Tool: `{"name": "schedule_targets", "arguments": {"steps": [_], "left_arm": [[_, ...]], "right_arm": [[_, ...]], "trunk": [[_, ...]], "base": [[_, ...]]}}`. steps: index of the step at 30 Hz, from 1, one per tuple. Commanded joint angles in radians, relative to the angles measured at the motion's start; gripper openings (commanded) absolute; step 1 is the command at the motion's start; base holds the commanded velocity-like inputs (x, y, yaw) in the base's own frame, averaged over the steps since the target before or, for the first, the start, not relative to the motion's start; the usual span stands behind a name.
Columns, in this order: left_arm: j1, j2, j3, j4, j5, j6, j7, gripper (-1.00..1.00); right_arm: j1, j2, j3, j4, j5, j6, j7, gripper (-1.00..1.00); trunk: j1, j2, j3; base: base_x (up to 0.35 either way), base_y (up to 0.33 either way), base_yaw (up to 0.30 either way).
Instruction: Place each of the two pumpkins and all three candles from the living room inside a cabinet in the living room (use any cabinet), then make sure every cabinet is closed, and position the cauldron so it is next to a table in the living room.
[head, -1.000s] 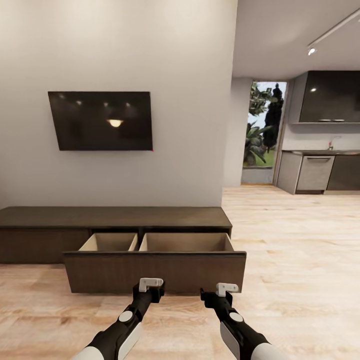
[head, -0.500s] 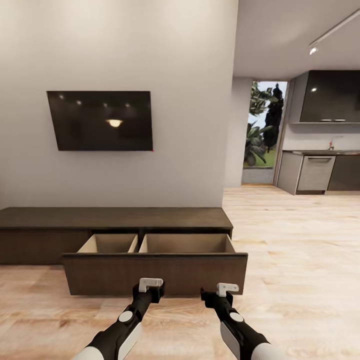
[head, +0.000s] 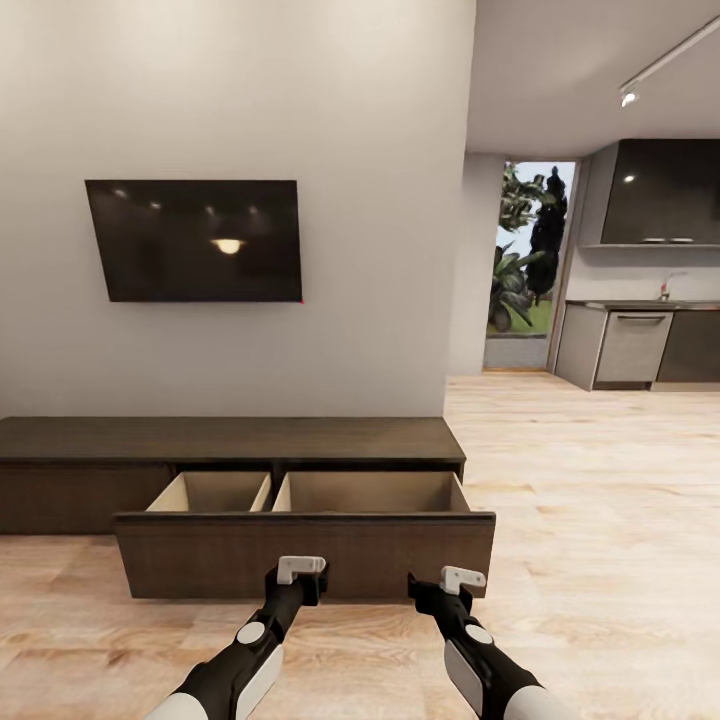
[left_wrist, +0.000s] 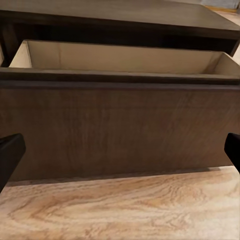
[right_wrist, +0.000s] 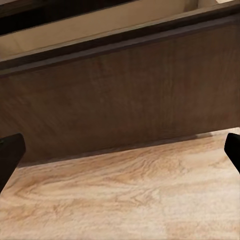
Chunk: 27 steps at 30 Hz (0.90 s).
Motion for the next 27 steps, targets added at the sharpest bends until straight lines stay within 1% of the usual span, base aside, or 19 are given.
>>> {"name": "schedule_targets", "arguments": {"steps": [1,6,12,15,17,19,26,27], "left_arm": [[-0.001,0.001,-0.008,0.001,0.009,-0.004,0.005,1.0],[-0.001,0.001,-0.009,0.003,0.008,0.002,0.005,1.0],[-0.001,0.001,-0.008,0.034,0.006,0.008,0.006,1.0],[-0.001,0.001,-0.006,0.045,0.006,0.021,0.009,1.0],[-0.001,0.001,-0.006,0.053,0.006,0.049,0.031,1.0],[-0.001,0.001,-0.006,0.055,0.006,0.06,0.046,1.0],[-0.001,0.001,-0.006,0.058,0.007,0.072,0.057,1.0],[-0.001,0.001,-0.007,0.058,0.007,0.072,0.057,1.0]], "right_arm": [[0.0,0.0,0.003,0.001,-0.006,-0.004,-0.003,1.0],[-0.001,0.0,0.003,0.001,-0.006,-0.004,-0.003,1.0],[-0.001,0.0,0.005,0.001,-0.006,-0.004,-0.003,1.0],[-0.001,0.0,0.006,0.001,-0.005,-0.004,-0.003,1.0],[-0.001,0.0,0.007,0.001,-0.005,-0.004,-0.003,1.0],[-0.001,0.0,0.007,0.001,-0.005,-0.004,-0.003,1.0],[-0.001,0.001,0.008,0.001,-0.005,-0.004,-0.003,1.0],[-0.001,0.001,0.008,0.001,-0.004,-0.004,-0.003,1.0]], "trunk": [[0.0,0.0,-0.001],[0.0,0.0,-0.001],[0.023,-0.042,-0.02],[0.034,-0.063,-0.029],[0.042,-0.077,-0.036],[0.05,-0.091,-0.042],[0.076,-0.14,-0.064],[0.077,-0.141,-0.068]], "base": [[0.005,-0.002,0.0],[0.002,-0.001,0.0],[0.0,0.0,0.0],[0.0,0.0,0.0],[0.0,0.0,0.0],[0.0,0.0,0.0],[0.0,0.0,0.0],[0.0,0.0,0.0]]}}
